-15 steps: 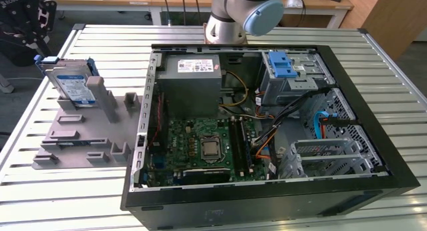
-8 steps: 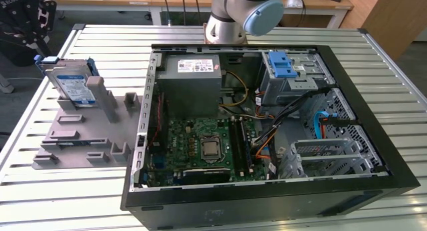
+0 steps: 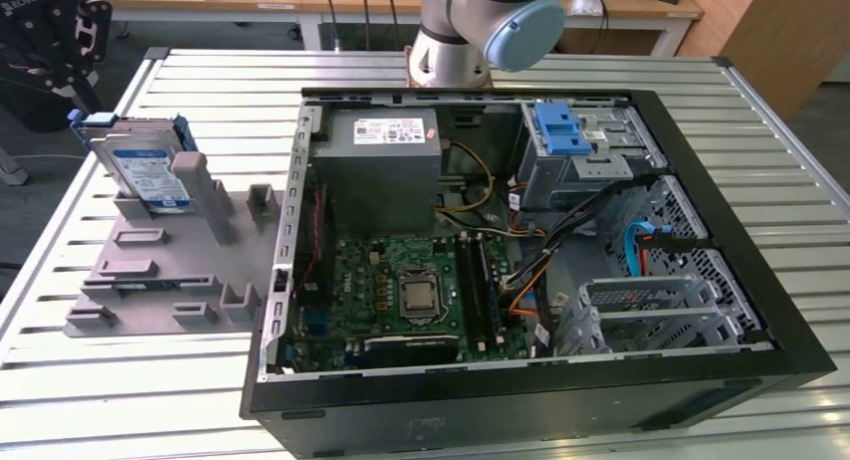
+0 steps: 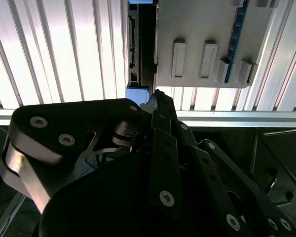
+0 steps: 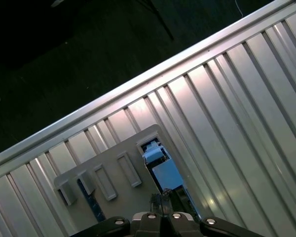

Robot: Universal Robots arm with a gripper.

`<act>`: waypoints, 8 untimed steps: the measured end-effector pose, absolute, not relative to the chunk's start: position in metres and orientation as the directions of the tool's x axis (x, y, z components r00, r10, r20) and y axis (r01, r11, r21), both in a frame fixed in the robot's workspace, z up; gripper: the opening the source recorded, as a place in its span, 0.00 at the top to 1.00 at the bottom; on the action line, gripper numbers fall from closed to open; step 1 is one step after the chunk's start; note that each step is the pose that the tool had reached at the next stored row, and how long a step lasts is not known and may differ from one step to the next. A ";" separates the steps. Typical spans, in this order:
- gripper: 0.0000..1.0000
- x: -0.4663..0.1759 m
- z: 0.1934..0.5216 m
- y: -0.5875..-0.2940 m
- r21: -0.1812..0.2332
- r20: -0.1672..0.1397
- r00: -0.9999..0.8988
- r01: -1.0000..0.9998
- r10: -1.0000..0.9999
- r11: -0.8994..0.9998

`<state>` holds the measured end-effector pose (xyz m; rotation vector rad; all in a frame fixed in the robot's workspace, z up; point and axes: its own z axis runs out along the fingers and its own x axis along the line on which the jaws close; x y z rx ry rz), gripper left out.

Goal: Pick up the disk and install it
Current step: 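Pick up the disk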

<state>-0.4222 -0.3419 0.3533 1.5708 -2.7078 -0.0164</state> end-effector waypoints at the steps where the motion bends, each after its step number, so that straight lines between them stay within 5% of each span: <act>1: 0.89 -0.422 0.353 -0.342 0.015 0.004 -0.495 -0.869 -0.869 0.495; 8: 0.89 -0.422 0.353 -0.342 0.015 0.004 -0.487 -0.873 -0.874 0.487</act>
